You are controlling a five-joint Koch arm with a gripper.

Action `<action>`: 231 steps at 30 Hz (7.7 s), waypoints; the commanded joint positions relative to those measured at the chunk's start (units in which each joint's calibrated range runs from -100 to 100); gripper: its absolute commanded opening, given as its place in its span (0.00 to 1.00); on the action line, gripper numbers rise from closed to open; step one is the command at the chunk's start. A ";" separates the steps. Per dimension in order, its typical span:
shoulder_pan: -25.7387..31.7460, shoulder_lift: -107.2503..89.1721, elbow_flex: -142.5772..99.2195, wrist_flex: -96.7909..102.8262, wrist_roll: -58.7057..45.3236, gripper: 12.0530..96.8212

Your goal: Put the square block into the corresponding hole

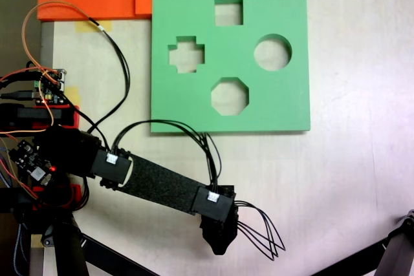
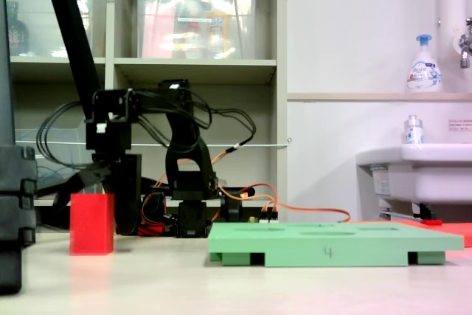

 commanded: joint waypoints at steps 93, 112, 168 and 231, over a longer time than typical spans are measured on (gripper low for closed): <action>37.75 20.66 49.40 2.05 38.97 0.25; 38.19 27.08 49.40 8.51 38.93 0.27; 13.33 -53.50 14.71 -1.32 -15.87 0.55; 11.82 -106.16 -122.88 92.09 -35.56 0.44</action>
